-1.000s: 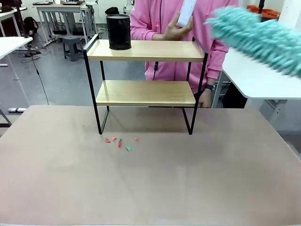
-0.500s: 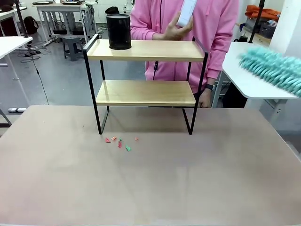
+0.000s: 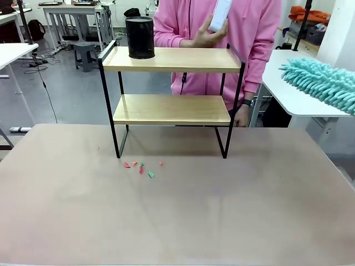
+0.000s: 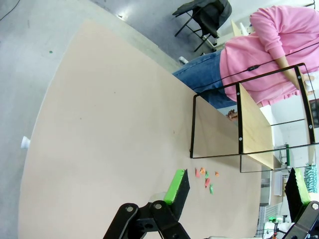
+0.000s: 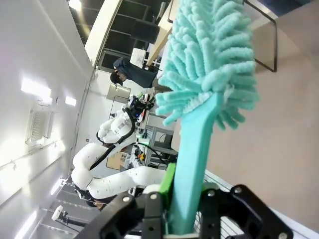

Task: Clean the shelf.
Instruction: Clean the remaining tier of the Shelf with the Duster once objects are removed, then hand the Duster back to the human.

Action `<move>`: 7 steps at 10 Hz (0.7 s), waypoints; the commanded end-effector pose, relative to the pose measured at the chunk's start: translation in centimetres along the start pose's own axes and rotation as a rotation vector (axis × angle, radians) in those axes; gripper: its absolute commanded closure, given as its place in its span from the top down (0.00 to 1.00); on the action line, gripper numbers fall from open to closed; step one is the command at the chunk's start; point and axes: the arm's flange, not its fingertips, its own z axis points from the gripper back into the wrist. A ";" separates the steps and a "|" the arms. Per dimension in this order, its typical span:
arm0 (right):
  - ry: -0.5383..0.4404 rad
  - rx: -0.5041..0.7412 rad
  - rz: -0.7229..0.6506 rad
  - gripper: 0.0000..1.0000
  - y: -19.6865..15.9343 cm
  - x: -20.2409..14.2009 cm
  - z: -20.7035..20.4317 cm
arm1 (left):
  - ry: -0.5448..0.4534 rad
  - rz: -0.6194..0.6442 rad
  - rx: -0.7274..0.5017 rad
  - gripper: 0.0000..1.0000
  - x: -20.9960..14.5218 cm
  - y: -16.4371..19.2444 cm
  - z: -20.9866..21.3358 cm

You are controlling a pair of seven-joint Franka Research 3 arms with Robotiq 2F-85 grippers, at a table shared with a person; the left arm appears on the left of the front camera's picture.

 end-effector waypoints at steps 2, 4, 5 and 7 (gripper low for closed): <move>0.002 0.009 -0.005 0.11 0.2 -0.2 0.2 | 0.000 0.010 -0.008 1.00 -0.1 -0.2 -0.1; 0.002 0.009 -0.005 0.11 0.2 -0.2 0.2 | 0.000 0.010 -0.008 1.00 -0.1 -0.2 -0.1; 0.002 0.009 -0.005 0.11 0.2 -0.2 0.2 | 0.000 0.010 -0.008 1.00 -0.1 -0.2 -0.1; 0.002 0.009 -0.005 0.11 0.2 -0.2 0.2 | 0.000 0.010 -0.008 1.00 -0.1 -0.2 -0.1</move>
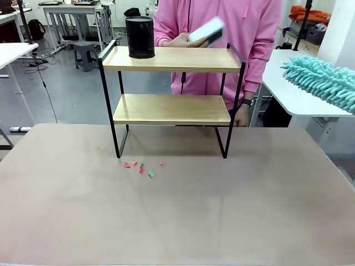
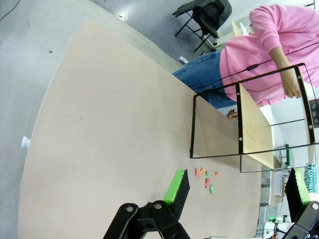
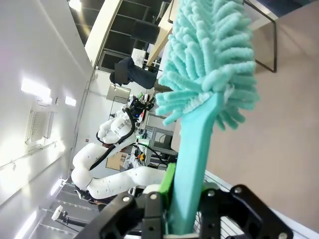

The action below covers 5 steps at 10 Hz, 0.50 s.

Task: Clean the shelf.
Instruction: Hand the Duster back to the human.

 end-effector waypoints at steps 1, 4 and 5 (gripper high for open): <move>0.003 0.009 -0.003 0.11 0.2 -0.2 0.2 | 0.000 0.010 -0.008 1.00 -0.1 -0.2 -0.1; 0.003 0.009 -0.003 0.11 0.2 -0.2 0.2 | 0.000 0.010 -0.008 1.00 -0.1 -0.2 -0.1; 0.000 0.000 0.000 0.11 0.0 0.0 0.0 | 0.000 0.000 0.000 1.00 0.0 0.0 0.0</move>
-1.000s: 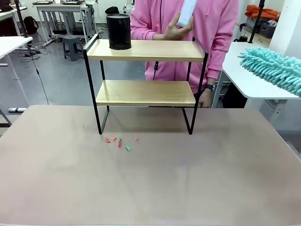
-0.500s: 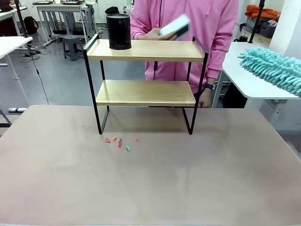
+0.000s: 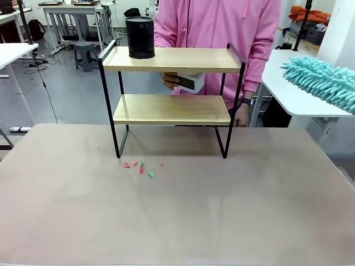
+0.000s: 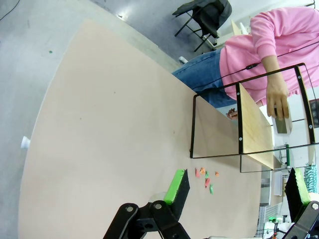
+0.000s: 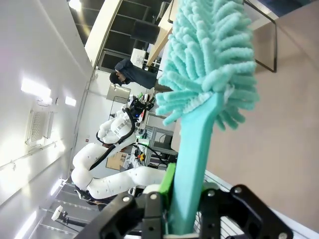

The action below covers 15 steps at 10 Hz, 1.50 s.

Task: Clean the shelf.
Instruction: Hand the Duster back to the human.

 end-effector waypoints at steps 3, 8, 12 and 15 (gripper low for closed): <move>0.170 0.081 0.180 0.11 6.0 -0.6 1.1 | 0.207 -0.090 -0.182 1.00 -2.2 -5.9 -5.0; 0.744 0.252 0.347 0.11 12.4 -4.4 -5.7 | 0.542 -0.119 -0.350 1.00 -12.6 -11.8 -14.9; 0.876 0.287 0.255 0.11 9.4 -3.9 -12.3 | 0.623 -0.110 -0.354 1.00 -14.7 -13.3 -17.8; 0.920 0.321 0.300 0.11 11.6 -5.9 -11.7 | 0.682 -0.077 -0.364 1.00 -15.7 -13.4 -18.3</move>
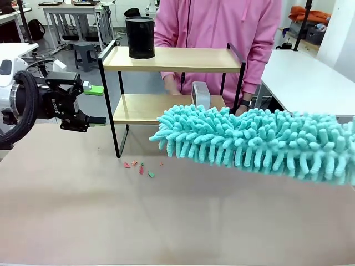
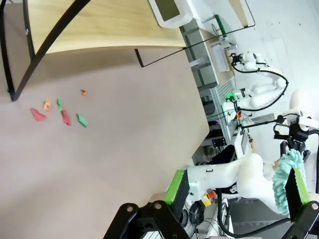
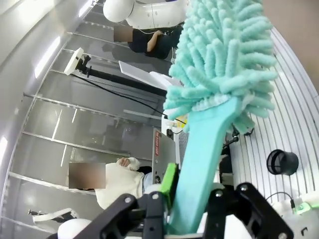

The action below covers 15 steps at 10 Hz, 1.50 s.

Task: Clean the shelf.
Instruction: Hand the Duster back to the human.

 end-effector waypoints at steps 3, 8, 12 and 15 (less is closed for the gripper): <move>0.070 0.013 -0.086 0.11 -3.1 2.6 -0.5 | 0.171 -0.009 -0.174 1.00 -1.1 -0.9 -5.7; 0.099 0.015 -0.131 0.11 -6.3 5.2 -0.1 | 0.338 -0.008 -0.209 1.00 -2.0 -1.3 -10.9; 0.119 0.048 -0.112 0.11 -7.3 5.9 -0.2 | 0.479 0.098 -0.229 1.00 -2.4 0.2 -13.2; 0.146 0.063 -0.095 0.11 -7.4 6.9 -0.5 | 0.600 0.150 -0.306 1.00 -2.8 0.6 -15.6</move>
